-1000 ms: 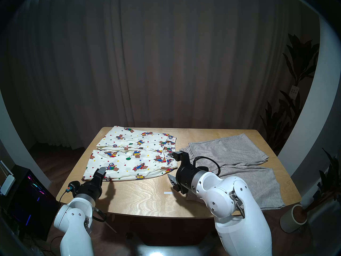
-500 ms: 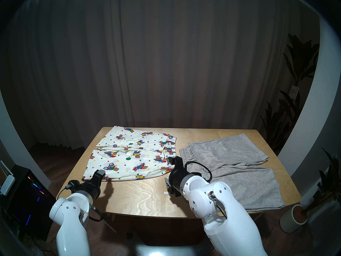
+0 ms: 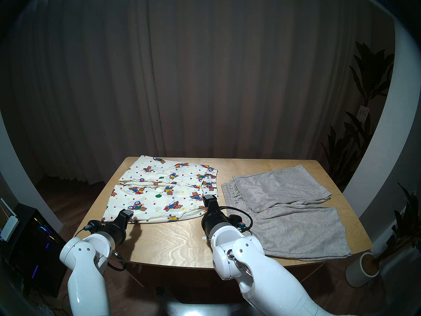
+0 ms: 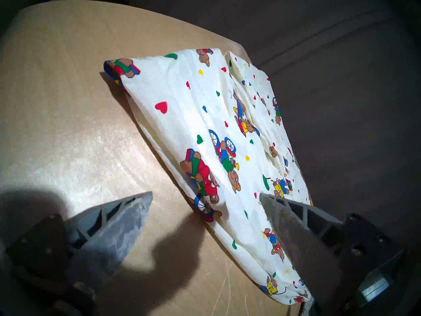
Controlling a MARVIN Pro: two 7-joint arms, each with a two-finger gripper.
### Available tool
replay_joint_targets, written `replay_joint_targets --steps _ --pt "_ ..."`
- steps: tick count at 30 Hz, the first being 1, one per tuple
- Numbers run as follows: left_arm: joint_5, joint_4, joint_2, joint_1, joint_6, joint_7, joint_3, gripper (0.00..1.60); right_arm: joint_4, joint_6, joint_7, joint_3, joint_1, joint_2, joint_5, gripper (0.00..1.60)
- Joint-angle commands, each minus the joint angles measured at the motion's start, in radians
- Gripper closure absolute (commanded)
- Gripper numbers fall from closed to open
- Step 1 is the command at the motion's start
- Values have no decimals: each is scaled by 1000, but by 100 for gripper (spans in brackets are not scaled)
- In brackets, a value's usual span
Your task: Fold pants twice and stack them
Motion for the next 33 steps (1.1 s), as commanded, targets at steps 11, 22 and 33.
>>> replay_joint_targets --steps 11,22,33 --pt "-27 -122 -26 -28 18 113 16 0 -112 -103 -189 -2 63 -19 101 0" --pt "-88 -131 -9 -86 7 306 60 0 -61 -98 -278 -40 124 -2 45 0" --pt "-126 -96 4 -142 29 398 70 0 55 -97 -157 -86 134 -10 -17 0"
